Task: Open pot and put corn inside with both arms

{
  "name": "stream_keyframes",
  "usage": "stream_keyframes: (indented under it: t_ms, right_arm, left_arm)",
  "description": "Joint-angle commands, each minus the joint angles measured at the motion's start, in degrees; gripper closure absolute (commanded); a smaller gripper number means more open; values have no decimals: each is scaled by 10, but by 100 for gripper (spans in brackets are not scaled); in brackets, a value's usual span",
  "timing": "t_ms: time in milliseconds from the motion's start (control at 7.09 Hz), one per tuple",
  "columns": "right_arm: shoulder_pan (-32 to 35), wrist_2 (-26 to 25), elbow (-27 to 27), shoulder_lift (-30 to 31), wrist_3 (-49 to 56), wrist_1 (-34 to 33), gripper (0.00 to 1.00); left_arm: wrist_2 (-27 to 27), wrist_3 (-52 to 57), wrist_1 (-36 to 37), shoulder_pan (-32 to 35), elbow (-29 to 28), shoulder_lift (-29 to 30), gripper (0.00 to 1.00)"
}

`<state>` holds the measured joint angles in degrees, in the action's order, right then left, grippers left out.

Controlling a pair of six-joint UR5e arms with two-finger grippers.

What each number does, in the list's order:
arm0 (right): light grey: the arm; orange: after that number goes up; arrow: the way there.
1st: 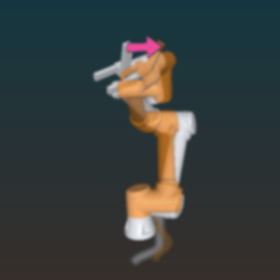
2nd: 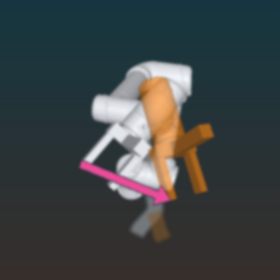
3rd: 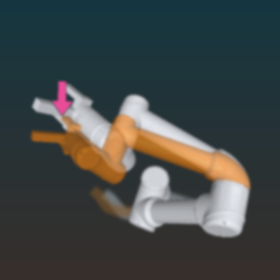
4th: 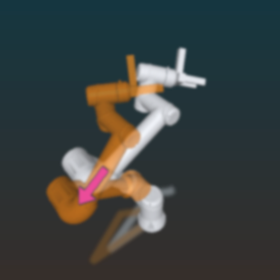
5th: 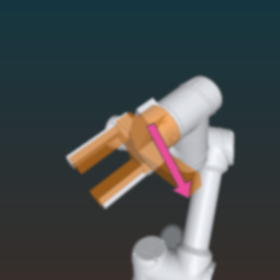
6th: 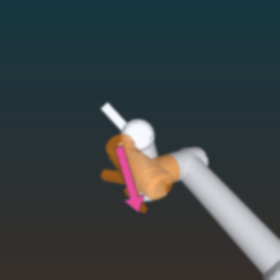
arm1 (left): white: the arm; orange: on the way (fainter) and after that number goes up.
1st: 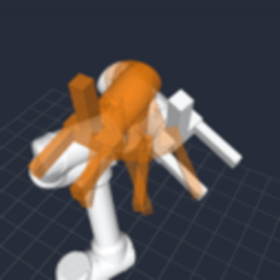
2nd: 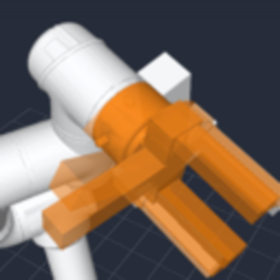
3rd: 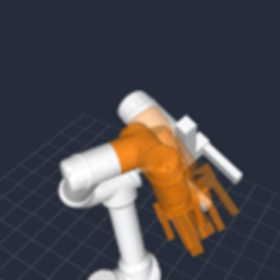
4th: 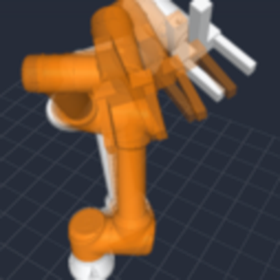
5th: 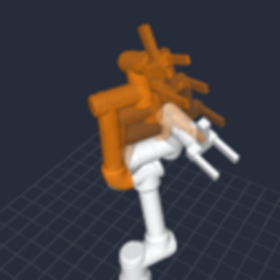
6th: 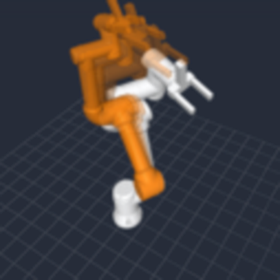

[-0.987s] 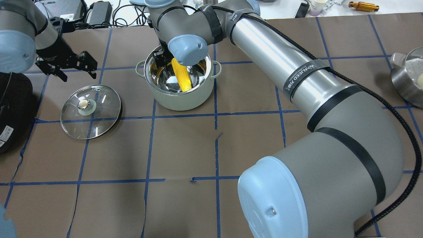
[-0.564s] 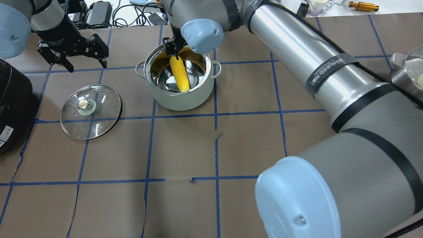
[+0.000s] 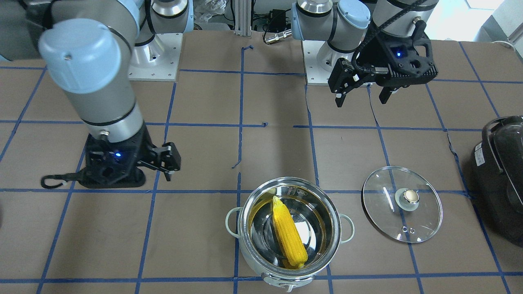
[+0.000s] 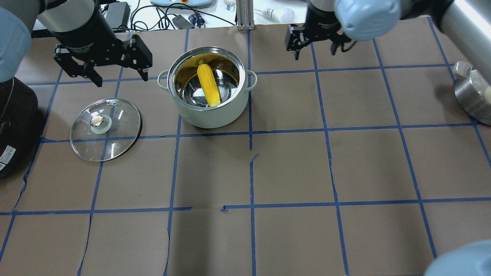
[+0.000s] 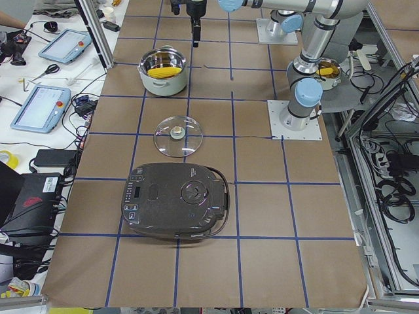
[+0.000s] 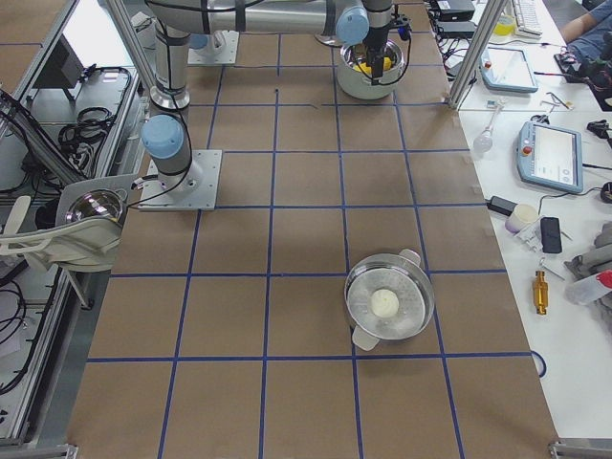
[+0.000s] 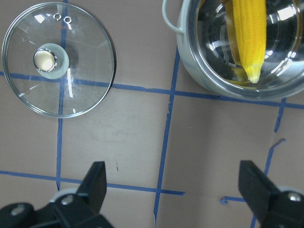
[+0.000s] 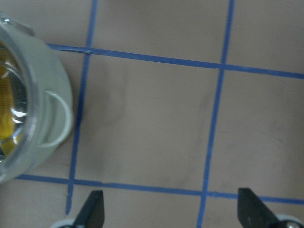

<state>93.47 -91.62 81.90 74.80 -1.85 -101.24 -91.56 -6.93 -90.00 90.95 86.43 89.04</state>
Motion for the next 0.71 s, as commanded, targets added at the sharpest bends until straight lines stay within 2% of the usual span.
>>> stream_keyframes:
  t_ms: [0, 564]
  right_arm:
    - [-56, 0, 89, 96, -2, 66, 0]
    - [-57, -6, 47, 132, -9, 123, 0]
  left_arm:
    - [2, 22, -1, 0, 0, -3, 2]
    - [-1, 45, -1, 2, 1, -4, 2]
